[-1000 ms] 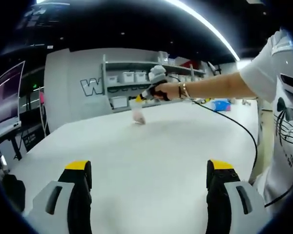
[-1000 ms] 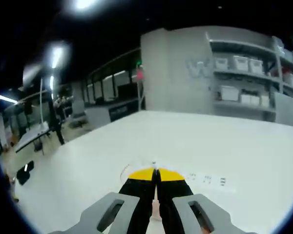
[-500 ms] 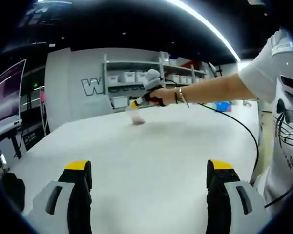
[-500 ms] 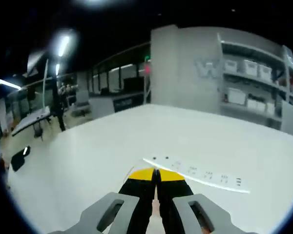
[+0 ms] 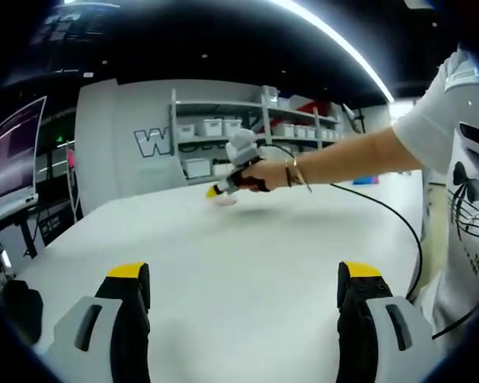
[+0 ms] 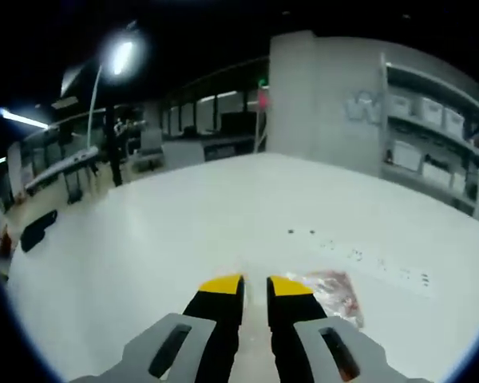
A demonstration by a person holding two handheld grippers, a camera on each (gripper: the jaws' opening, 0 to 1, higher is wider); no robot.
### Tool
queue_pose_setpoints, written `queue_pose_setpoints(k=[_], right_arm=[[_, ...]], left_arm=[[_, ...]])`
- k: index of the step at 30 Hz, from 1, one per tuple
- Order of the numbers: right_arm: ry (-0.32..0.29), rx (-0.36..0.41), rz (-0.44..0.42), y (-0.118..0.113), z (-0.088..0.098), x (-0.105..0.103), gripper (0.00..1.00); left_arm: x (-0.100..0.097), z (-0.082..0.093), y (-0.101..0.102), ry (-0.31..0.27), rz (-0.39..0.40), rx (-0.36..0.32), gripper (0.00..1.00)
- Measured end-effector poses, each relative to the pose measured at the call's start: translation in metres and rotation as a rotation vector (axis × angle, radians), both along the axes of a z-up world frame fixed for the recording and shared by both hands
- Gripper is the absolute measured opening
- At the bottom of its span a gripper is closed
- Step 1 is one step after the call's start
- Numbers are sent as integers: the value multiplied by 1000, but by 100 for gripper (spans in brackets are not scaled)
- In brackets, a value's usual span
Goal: Open the resealable bag by pulling the two sides of the seal apart until the entire bag opening is separated and visibly accessible.
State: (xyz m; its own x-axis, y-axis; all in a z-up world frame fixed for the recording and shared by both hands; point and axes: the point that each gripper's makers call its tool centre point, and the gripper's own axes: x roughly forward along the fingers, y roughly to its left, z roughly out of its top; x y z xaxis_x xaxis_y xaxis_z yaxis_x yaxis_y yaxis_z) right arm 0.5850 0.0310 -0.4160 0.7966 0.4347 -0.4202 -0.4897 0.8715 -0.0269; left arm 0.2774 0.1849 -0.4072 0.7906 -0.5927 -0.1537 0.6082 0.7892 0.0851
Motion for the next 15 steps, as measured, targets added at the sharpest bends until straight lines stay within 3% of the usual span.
queue_pose_setpoints(k=[10, 15], right_arm=[[-10, 1, 11, -2, -5, 5, 26], [-53, -31, 37, 4, 0, 9, 34]], left_arm=[[-1, 1, -1, 0, -4, 1, 97], [-1, 3, -1, -5, -5, 2, 97]])
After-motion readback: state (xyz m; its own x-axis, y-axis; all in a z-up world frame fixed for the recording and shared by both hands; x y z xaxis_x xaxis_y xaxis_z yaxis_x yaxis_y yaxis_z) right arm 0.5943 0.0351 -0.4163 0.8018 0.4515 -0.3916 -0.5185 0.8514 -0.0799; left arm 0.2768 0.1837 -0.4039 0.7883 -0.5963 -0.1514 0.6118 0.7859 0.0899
